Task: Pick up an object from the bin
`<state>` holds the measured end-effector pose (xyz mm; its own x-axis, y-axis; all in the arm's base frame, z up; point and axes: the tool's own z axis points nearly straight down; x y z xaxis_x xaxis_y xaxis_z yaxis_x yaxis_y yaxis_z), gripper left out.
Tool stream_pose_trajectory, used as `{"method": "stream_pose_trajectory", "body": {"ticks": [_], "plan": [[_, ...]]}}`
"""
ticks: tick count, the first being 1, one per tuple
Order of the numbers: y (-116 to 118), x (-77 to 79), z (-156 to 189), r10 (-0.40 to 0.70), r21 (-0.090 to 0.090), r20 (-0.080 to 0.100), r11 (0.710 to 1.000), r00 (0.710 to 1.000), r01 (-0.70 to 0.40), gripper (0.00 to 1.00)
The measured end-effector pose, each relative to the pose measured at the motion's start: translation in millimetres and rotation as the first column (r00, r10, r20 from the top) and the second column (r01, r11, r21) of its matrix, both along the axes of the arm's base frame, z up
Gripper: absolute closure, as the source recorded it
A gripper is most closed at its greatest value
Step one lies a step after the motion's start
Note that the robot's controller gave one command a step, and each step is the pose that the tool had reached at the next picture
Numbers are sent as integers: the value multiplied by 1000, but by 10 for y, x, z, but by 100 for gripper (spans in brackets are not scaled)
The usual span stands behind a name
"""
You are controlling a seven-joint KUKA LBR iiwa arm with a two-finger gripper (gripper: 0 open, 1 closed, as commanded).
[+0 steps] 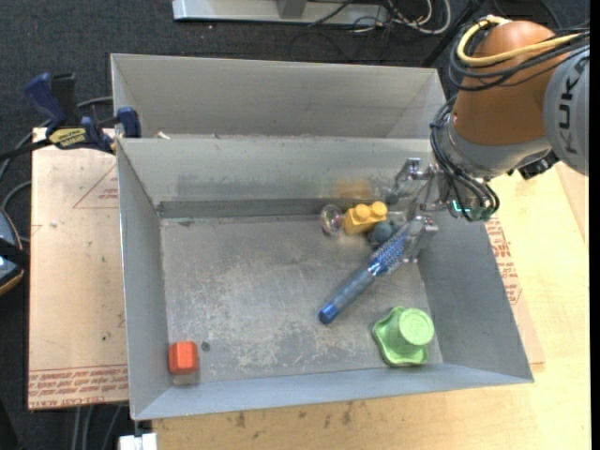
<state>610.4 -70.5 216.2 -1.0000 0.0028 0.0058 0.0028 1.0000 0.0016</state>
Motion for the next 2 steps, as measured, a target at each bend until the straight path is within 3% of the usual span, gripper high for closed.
{"method": "stream_pose_trajectory", "body": {"ticks": [1,2], "plan": [[174,66,-1434,178,-2,13,984,984,-178,0],[178,78,-1397,180,-3,17,984,983,-180,100]]}}
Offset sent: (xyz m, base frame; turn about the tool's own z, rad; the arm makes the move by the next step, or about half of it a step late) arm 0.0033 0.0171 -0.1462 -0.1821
